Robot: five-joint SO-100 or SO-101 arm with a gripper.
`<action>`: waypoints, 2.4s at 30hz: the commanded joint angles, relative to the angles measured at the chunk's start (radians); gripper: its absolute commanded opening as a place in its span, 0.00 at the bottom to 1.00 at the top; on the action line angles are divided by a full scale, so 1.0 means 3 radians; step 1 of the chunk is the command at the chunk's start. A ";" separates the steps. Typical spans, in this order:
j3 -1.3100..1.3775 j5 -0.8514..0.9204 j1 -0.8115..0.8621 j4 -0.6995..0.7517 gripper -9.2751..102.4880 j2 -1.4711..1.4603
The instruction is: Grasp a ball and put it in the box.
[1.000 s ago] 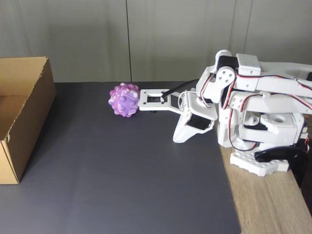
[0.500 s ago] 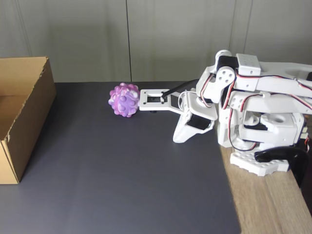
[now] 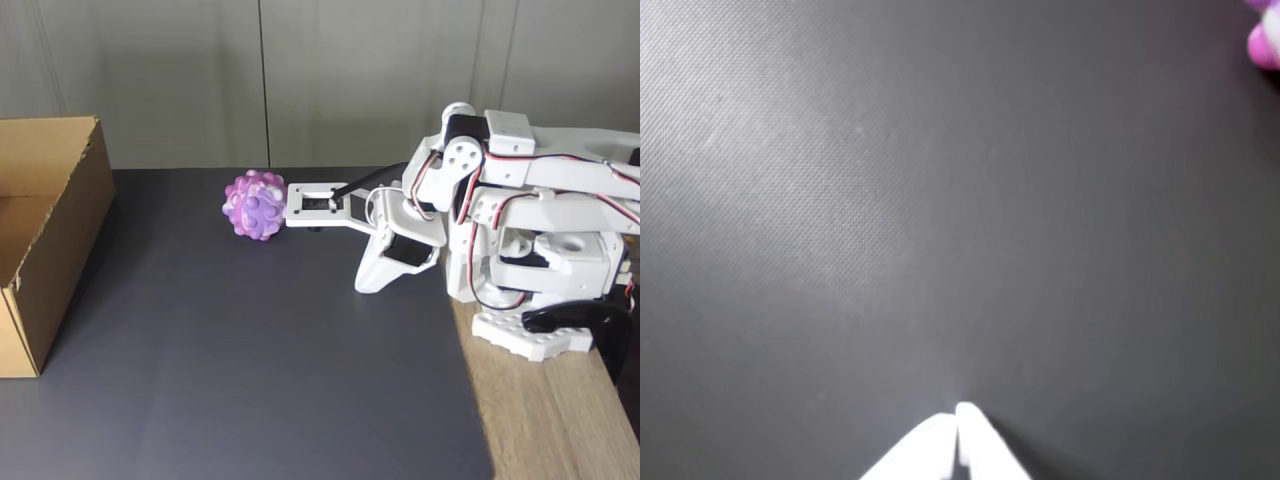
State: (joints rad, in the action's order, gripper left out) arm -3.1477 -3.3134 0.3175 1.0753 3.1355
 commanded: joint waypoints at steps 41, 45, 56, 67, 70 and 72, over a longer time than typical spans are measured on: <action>0.0000 0.0286 0.0281 0.0010 0.08 -0.0020; 0.0041 0.0245 0.0368 -0.0046 0.08 -0.0026; 0.0695 -0.0015 0.0419 -0.0077 0.08 -0.0077; 0.2071 -0.0087 0.0603 -0.0665 0.08 -0.1698; 0.2582 -0.0128 0.0706 -0.0793 0.08 -0.2224; 0.2869 -0.0148 0.0777 -0.0818 0.08 -0.2490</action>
State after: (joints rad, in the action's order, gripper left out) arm -2.4037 -3.3487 0.5246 0.8560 2.4544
